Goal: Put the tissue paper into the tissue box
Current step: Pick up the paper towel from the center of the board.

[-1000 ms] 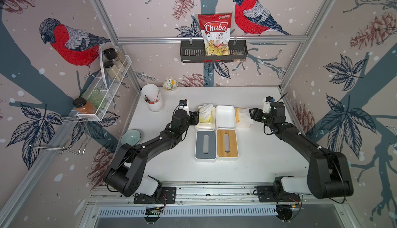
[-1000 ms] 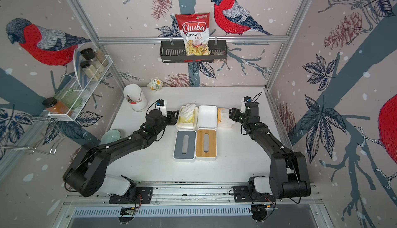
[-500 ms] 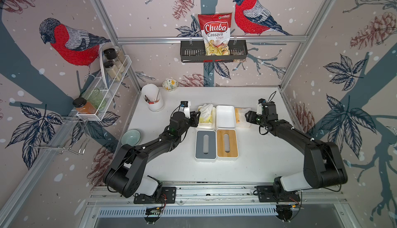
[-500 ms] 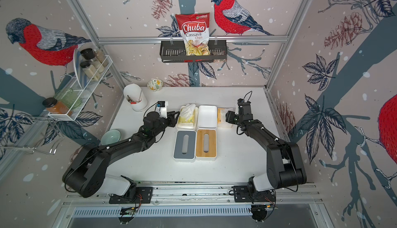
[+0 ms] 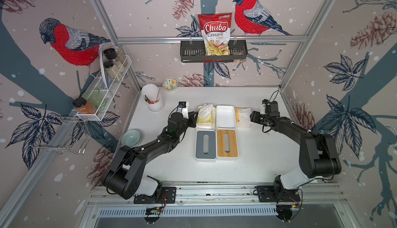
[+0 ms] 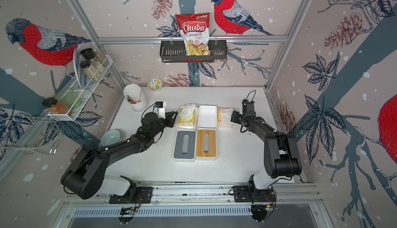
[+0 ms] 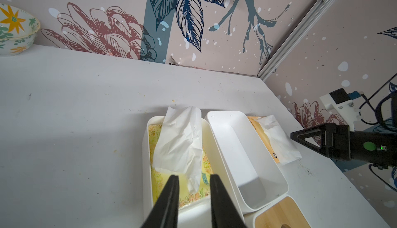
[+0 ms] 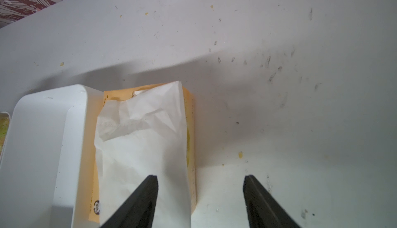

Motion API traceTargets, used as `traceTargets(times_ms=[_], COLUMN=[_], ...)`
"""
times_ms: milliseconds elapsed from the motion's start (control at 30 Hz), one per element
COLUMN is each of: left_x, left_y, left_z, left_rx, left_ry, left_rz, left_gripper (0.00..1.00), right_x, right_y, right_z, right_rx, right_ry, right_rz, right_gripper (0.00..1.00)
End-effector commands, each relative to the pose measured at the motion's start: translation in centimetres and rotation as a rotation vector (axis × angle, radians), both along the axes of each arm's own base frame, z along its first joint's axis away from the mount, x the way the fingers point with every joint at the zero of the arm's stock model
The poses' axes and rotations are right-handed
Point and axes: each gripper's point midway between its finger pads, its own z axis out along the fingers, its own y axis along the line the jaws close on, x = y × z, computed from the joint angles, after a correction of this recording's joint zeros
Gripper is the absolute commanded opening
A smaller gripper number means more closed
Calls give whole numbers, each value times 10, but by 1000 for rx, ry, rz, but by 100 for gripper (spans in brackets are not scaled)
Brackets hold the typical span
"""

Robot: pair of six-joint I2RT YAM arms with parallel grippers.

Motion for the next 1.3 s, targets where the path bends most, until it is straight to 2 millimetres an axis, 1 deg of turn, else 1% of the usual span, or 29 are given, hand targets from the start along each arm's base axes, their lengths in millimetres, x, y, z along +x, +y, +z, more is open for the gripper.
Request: traceTargets(times_ms=[0,100,200,300,400,533,600,667,700,933,1000,1133,1267], left_x=[3,3,3,3,4,4,4,4,4,4,5,7,8], left_y=[1,1,0,1,2,3,2,2,2,2,2,1,-1], left_z=[12,13,12,12,13,12,12,10,11,10,9,7,5], left_rx=[-26,-27,-29,-28,-28,-30,-30,-31,-32,-32,-31,-29,-30], left_ry=[-48,-50,-49,-50,-53,-52,-52,-47,-49,-46,-43,-34,-27], left_rz=[1,0,-3,-2,3,4,3,3,2,1,3,3,-4], left_gripper=[29,28,28,28,28,28,28,28,28,28,28,28,28], right_x=[0,8,17,22,21,16,17,19,21,29,29,25,22], right_y=[7,5,-2,-6,-13,-32,-41,-43,-39,10,20,36,39], right_z=[-10,-12,-3,7,10,11,7,2,0,-18,-21,-23,-36], right_rx=[-26,-37,-36,2,44,97,100,96,86,-21,-27,-36,-64], right_ry=[27,23,-2,-32,-48,-70,-56,-44,-36,18,24,24,51], right_rz=[42,35,15,10,-4,-61,-86,-92,-84,50,72,105,112], right_gripper=[68,67,66,66,64,64,64,63,63,63,63,63,63])
